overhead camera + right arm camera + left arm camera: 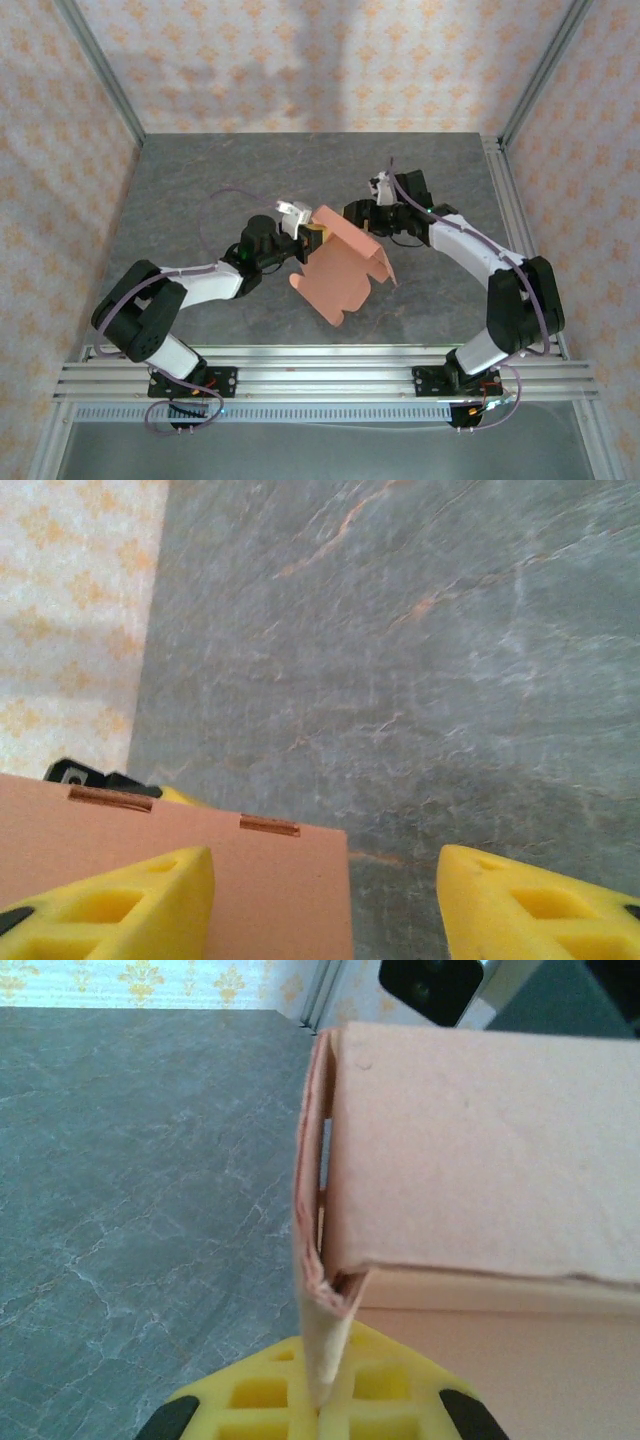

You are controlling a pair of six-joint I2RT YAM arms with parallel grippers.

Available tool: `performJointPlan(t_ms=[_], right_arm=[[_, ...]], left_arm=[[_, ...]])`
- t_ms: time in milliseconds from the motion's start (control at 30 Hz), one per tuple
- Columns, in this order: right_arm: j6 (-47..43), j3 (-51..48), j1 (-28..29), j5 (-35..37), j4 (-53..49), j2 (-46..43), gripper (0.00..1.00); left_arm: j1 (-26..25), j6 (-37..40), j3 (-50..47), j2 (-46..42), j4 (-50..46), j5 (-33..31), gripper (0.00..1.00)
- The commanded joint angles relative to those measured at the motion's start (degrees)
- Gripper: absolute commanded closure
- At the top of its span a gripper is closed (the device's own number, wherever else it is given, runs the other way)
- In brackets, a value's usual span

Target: Fold the paper box

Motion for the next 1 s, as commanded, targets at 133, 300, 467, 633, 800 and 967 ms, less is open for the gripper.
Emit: performJointPlan(t_ms=[133, 300, 467, 633, 800, 967], right_arm=[[0.03, -1.23, 2.81, -4.21, 2.28, 0.92, 0.46], [6.29, -2.99, 4.75, -4.88, 9.10, 2.36, 0.49], [9.53, -4.82, 5.31, -5.11, 13.64, 2.15, 0.50], [7.65, -4.40, 3.74, -1.22, 11.22, 0.38, 0.45], [9.86, -5.90, 0.63, 4.12, 13.49, -2.45, 0.37], [13.22, -8.76, -4.14, 8.63, 14.70, -5.65, 0.37]], left_arm=[[0.64, -5.45, 3.67, -1.79, -0.68, -3.14, 1.00], [0.17, -6.44, 4.78, -1.04, -0.46, -5.06, 1.00], [0.12, -6.93, 4.98, -0.52, -0.17, -6.91, 1.00], [0.15, -7.30, 3.46, -1.65, 0.14, -9.73, 1.00], [0.30, -10.00, 2.21, -2.88, -1.16, -15.28, 1.00], [2.29, -19.54, 1.89, -3.04, -2.38, -19.49, 1.00]])
